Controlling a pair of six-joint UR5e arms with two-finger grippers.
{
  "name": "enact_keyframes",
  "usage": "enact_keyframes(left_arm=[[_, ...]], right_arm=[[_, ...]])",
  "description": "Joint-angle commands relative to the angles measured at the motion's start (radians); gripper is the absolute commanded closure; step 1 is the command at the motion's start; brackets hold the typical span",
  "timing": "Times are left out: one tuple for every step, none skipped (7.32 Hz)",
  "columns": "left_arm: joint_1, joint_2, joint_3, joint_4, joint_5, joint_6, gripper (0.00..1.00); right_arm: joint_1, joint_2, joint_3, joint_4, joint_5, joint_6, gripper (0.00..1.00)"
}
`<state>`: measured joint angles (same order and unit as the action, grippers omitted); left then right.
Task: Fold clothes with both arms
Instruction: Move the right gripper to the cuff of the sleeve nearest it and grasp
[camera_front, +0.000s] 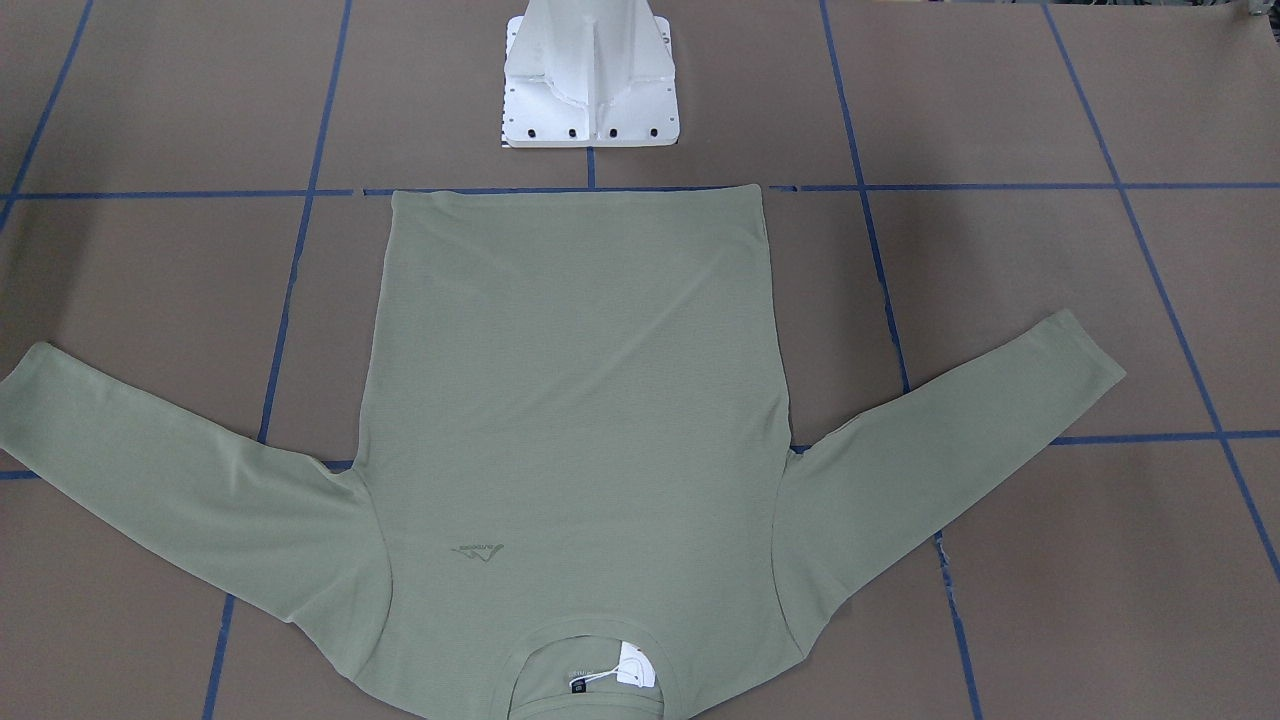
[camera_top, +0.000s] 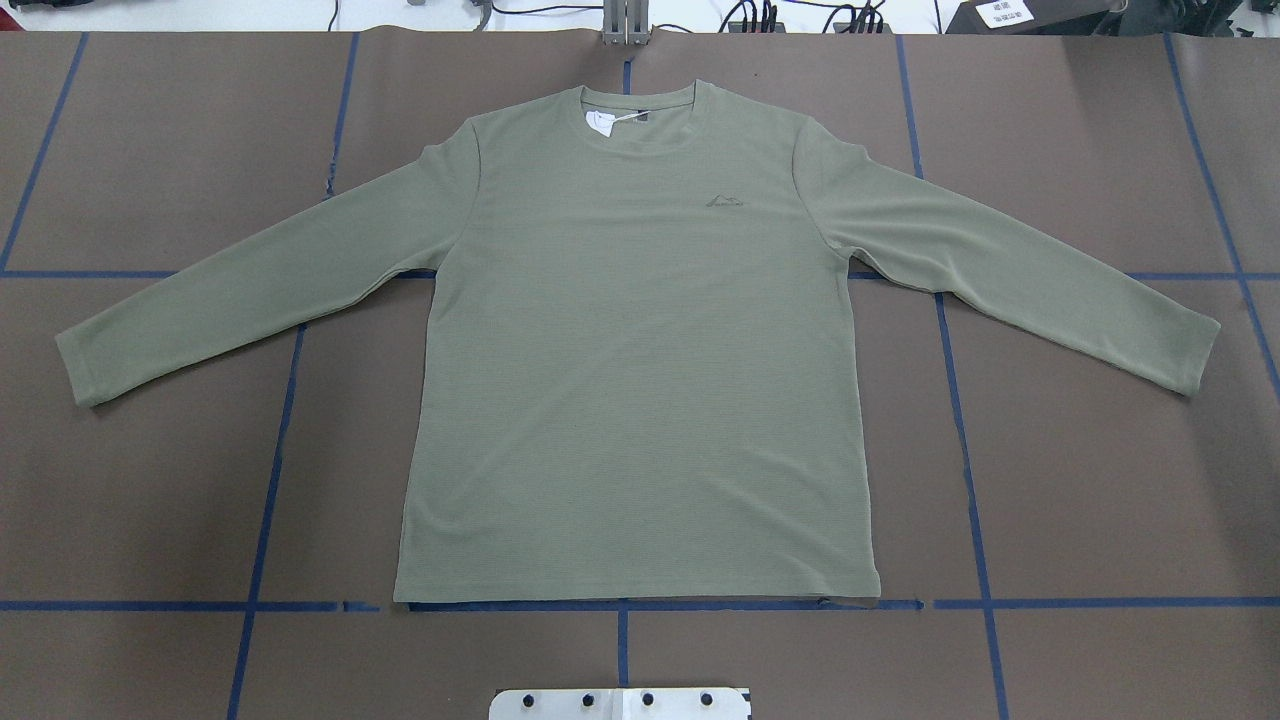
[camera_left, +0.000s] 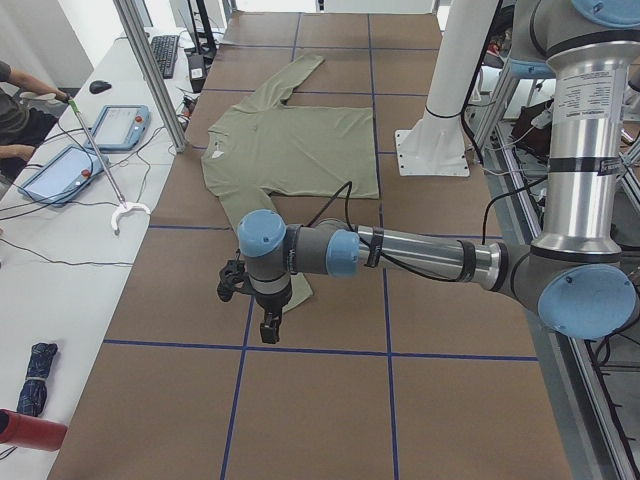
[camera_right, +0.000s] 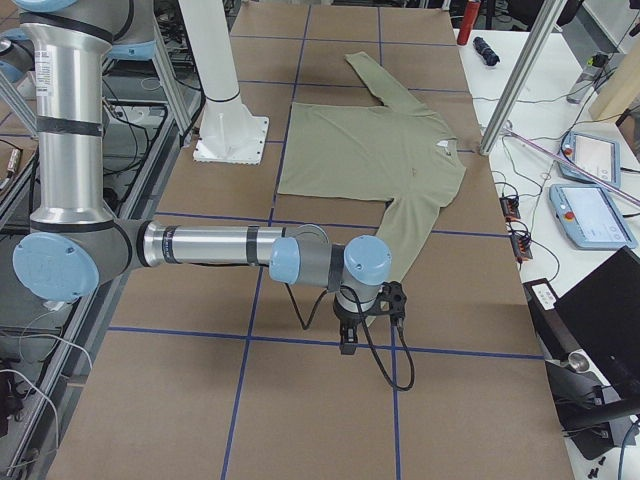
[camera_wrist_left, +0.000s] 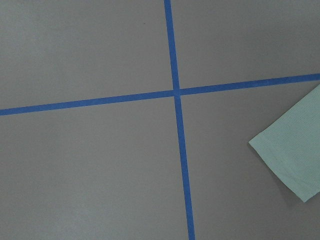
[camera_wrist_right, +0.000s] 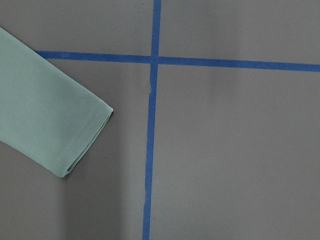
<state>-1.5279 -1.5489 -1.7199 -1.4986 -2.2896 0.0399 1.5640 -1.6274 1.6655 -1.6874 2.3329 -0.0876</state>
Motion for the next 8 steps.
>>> enact_keyframes(left_arm=[[0.0,0.001,0.0,-0.002,-0.001,0.0,0.0],[0.0,0.0,-0.006,-0.003,-0.002,0.0,0.0],[0.005,-0.026,-0.012,-0.005,-0.001,-0.006,0.0],[0.005,-0.061,-0.013,-0.009,-0.002,-0.009,0.0],[0.008,-0.083,-0.013,-0.035,-0.002,-0.009,0.0],[0.014,-0.095,-0.01,-0.093,-0.007,-0.009,0.0],[0.027,-0.099,-0.015,-0.157,-0.008,-0.006,0.0],[0.031,-0.088,-0.006,-0.175,-0.036,-0.009,0.0]], right_arm=[[0.001,0.009,0.01,0.0,0.008,0.011,0.0],[-0.001,0.014,0.002,0.0,0.003,0.015,0.0],[-0.004,0.026,0.011,0.002,0.003,0.014,0.0],[-0.03,0.055,0.01,0.002,0.002,0.014,0.0],[-0.041,0.066,0.008,0.0,0.005,0.017,0.0],[-0.06,0.099,0.005,-0.001,0.035,0.019,0.0],[-0.091,0.124,0.005,0.002,0.04,0.046,0.0],[-0.103,0.129,-0.012,0.029,0.055,0.087,0.0]])
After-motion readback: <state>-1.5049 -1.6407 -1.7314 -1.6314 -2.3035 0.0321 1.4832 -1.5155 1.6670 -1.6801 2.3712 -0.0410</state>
